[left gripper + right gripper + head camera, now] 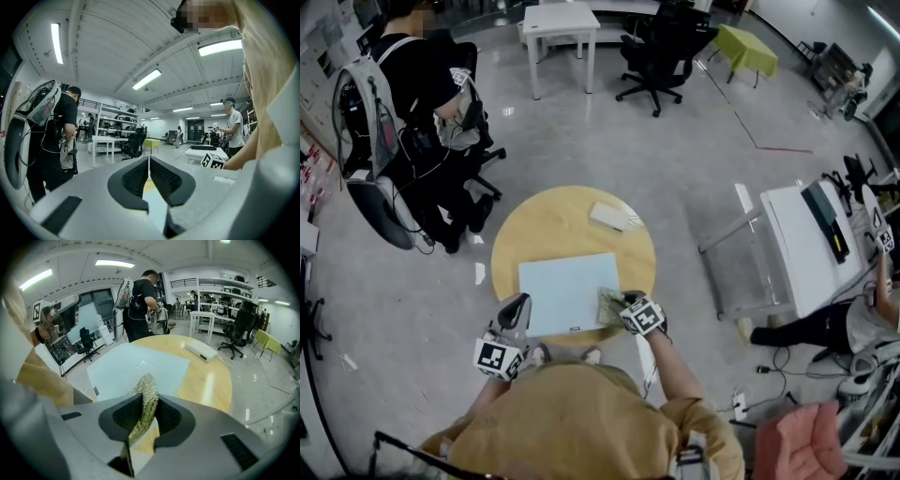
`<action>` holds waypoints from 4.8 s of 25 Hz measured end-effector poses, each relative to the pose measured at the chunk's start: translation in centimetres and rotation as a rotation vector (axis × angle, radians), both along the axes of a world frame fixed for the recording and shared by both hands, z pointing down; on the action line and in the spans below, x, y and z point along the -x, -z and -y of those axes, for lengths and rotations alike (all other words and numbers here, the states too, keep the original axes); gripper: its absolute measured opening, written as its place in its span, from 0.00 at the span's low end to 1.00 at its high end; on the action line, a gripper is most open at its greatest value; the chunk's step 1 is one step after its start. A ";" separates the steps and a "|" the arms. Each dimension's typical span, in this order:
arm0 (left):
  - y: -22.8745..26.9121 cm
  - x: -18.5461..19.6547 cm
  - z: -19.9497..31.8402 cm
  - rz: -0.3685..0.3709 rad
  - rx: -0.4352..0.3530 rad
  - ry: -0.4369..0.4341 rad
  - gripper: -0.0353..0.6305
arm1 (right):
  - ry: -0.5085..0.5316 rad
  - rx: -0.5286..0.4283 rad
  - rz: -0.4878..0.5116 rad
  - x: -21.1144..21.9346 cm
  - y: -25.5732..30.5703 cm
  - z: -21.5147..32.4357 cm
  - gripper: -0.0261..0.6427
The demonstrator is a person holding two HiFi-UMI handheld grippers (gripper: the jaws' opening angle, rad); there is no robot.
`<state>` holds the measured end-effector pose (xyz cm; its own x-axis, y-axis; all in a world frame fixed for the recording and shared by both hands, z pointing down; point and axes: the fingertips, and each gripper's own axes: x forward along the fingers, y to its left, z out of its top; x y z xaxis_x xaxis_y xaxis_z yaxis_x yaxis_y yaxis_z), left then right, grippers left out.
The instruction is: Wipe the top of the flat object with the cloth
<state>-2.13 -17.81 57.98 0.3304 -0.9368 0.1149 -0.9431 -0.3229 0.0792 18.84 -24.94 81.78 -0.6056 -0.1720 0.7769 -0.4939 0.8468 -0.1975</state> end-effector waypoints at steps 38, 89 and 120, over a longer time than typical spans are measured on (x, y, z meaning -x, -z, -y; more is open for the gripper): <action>0.0 10.8 -3.0 -0.022 0.017 0.166 0.07 | 0.091 0.262 0.407 24.0 9.0 4.0 0.14; -2.3 2.5 -2.0 0.035 0.044 0.035 0.07 | -0.060 -0.002 -0.088 0.7 -0.8 12.5 0.15; 0.3 3.0 -0.6 0.001 -0.012 -0.084 0.07 | -0.266 -0.396 0.059 0.3 15.8 9.2 0.14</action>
